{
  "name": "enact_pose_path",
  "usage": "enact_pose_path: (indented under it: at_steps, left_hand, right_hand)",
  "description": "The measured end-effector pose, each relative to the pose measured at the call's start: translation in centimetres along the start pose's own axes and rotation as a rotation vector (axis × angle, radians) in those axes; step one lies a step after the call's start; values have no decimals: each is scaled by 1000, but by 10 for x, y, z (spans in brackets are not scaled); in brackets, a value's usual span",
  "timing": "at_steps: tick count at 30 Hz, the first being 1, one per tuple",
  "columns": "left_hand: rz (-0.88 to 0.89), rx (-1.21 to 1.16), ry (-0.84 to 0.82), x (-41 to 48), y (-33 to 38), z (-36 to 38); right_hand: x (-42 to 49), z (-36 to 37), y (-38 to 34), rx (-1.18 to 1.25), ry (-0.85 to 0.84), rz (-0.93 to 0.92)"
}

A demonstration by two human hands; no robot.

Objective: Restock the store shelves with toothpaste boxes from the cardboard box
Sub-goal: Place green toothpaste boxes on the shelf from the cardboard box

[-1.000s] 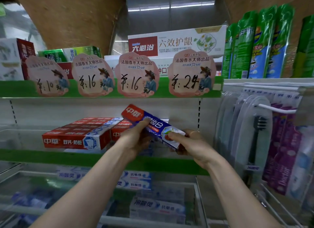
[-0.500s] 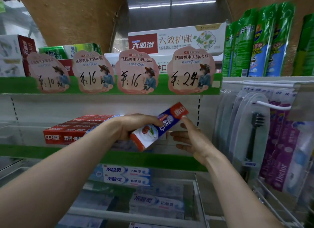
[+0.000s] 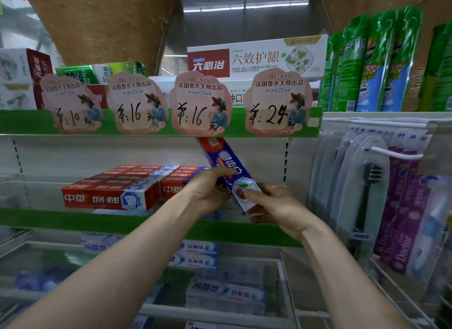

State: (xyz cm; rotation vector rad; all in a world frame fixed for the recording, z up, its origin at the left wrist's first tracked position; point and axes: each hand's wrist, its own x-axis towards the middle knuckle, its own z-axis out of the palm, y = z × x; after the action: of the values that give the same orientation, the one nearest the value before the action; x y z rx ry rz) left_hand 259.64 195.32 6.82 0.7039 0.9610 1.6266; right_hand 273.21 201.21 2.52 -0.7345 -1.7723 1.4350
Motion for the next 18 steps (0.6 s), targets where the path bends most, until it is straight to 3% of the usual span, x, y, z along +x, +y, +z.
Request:
enact_pose_path:
  at_steps: [5, 8, 12, 18]
  left_hand:
    - [124, 83, 158, 10, 38, -39]
    - [162, 487, 167, 8, 55, -66]
    - [161, 1244, 124, 1, 69, -86]
    - [106, 1835, 59, 6, 73, -102]
  right_hand:
    - [2, -1, 0, 191, 152, 4]
    - [6, -2, 4, 154, 200, -3]
    - [10, -1, 7, -38, 222, -24]
    - [16, 16, 12, -352, 192, -64]
